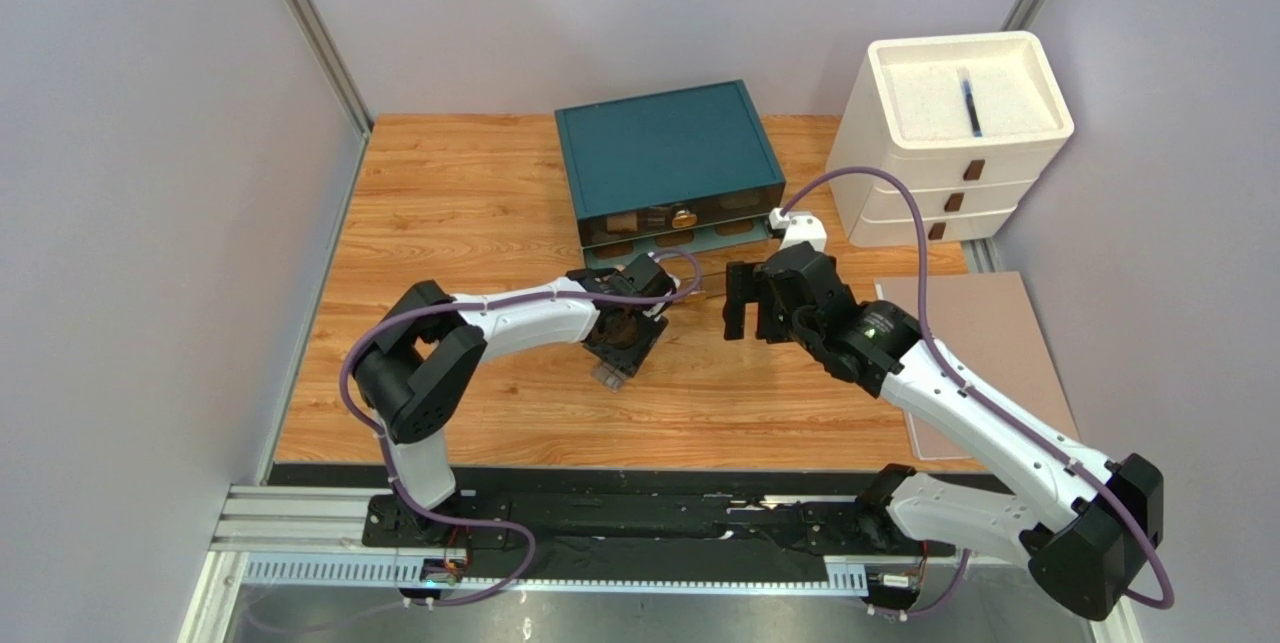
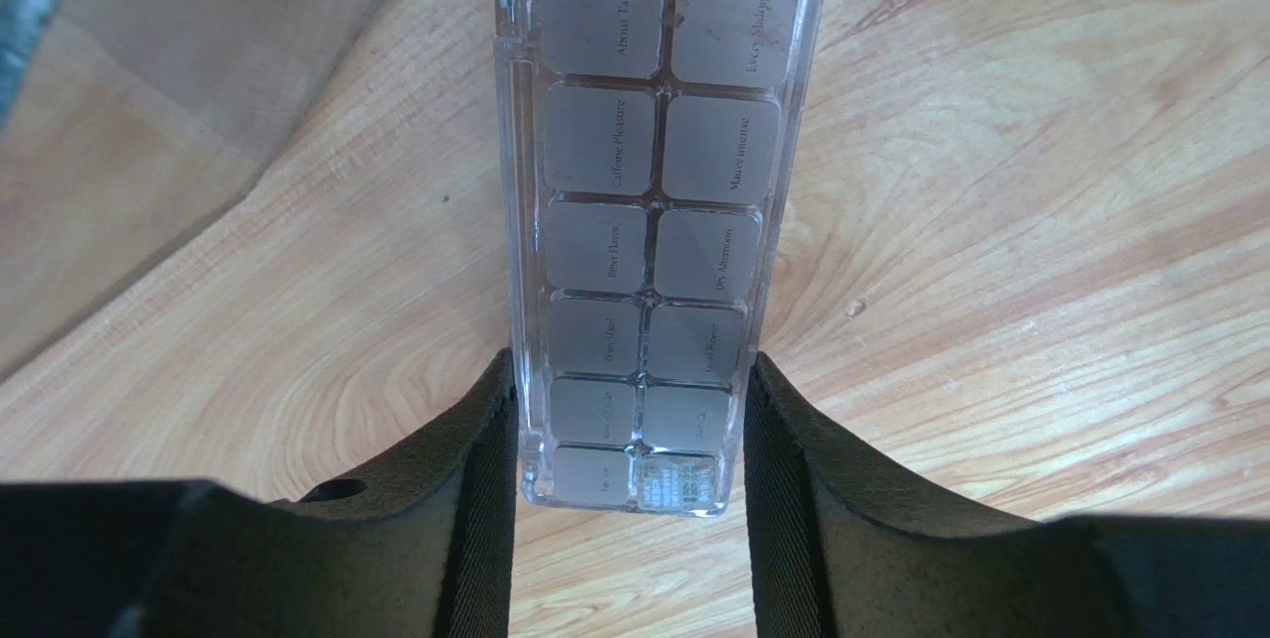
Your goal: Organize the makeup
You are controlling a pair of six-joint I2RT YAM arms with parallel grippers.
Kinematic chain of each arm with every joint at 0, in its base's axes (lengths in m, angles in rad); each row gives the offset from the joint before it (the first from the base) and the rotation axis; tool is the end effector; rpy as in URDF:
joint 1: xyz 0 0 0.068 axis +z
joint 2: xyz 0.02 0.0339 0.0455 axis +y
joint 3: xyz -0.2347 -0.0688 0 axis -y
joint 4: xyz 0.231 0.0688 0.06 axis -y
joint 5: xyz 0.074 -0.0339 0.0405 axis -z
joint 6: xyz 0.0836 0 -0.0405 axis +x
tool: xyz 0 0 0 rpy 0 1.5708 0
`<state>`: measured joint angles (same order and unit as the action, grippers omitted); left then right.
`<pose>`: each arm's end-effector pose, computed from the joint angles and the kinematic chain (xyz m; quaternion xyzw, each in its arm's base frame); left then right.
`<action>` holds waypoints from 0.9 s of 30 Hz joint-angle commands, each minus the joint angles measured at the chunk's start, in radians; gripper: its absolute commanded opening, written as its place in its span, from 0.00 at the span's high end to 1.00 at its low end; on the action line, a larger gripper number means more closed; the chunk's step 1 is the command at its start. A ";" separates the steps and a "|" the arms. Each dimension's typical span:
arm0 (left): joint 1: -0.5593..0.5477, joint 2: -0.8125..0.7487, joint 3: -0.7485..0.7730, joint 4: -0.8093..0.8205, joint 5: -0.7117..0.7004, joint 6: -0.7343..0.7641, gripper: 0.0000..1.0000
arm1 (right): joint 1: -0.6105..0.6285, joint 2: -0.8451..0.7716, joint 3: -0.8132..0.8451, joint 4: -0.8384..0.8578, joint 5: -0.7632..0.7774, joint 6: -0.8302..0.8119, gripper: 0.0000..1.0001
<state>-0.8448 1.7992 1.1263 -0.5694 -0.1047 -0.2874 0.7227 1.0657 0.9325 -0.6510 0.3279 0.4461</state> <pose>0.2335 -0.2499 0.0963 0.2628 0.9495 -0.0440 0.1655 0.2066 0.1463 0.2395 -0.0637 0.9112 0.0829 0.3985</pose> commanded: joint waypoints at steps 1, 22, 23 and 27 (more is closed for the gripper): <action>-0.037 0.000 -0.069 -0.086 0.097 -0.061 0.93 | -0.005 -0.036 -0.018 0.030 0.022 0.025 0.00; -0.128 -0.227 0.234 -0.239 -0.016 -0.029 1.00 | -0.060 -0.087 -0.017 0.021 0.022 -0.004 0.00; -0.128 -0.216 0.291 -0.250 -0.039 -0.016 1.00 | -0.068 -0.088 -0.017 0.021 0.019 -0.006 0.00; -0.105 -0.138 0.421 -0.291 -0.040 0.023 1.00 | -0.091 -0.092 -0.018 0.019 0.005 -0.009 0.00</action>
<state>-0.9707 1.6112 1.4322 -0.7990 -0.1101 -0.3218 0.6529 0.9974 0.8970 -0.6514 0.3378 0.4477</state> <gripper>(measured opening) 0.543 0.998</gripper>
